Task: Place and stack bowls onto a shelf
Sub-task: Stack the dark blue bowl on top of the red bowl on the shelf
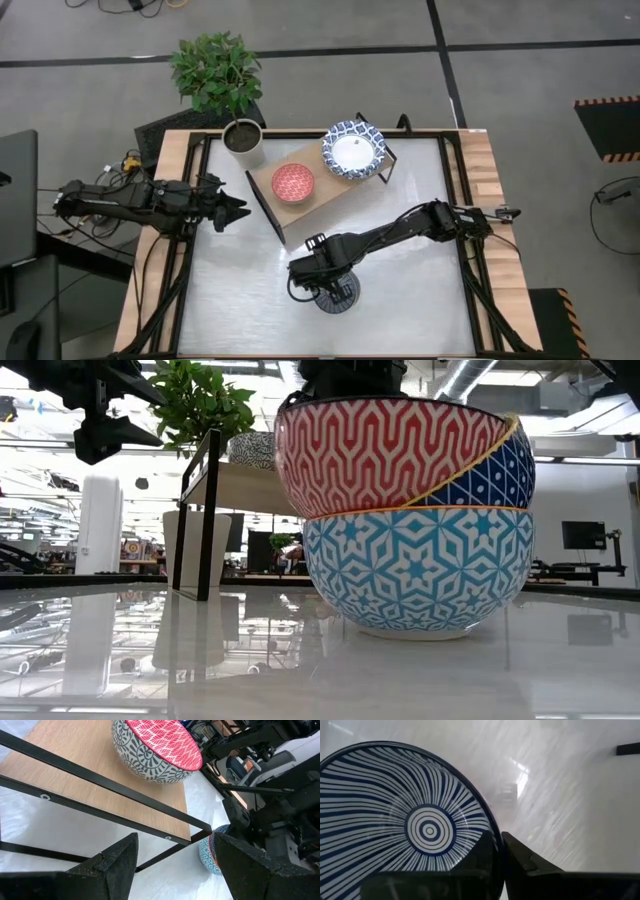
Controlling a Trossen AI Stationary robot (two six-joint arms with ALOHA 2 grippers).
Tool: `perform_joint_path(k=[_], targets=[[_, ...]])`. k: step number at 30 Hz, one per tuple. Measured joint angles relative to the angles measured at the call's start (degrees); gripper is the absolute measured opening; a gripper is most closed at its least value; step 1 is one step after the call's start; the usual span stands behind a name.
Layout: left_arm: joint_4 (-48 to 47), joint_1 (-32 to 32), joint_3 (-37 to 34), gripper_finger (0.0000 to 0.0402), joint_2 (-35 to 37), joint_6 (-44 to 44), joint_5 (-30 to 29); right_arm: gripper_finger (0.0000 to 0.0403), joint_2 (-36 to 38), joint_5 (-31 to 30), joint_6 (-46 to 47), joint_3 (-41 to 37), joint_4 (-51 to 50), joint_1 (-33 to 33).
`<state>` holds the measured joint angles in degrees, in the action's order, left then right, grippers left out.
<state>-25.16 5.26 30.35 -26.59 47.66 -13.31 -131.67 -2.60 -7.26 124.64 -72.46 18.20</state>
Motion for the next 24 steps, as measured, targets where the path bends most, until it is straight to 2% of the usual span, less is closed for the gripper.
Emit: perform_joint_path(k=[12,19,24], targets=[[-0.01,0.00,0.00,0.0246,0.00,0.07,-0.04,0.0041,5.09,7.12,1.91,-0.11,0.24,-3.73],[-0.01,0.01,0.00,0.0246,-0.02,0.24,-0.54,0.0041,11.03,12.13,3.49,-0.09,0.95,-6.88],[-0.01,0.01,0.00,0.0246,-0.01,0.63,-0.83,0.0041,16.95,18.61,7.83,-0.08,7.76,-10.38]])
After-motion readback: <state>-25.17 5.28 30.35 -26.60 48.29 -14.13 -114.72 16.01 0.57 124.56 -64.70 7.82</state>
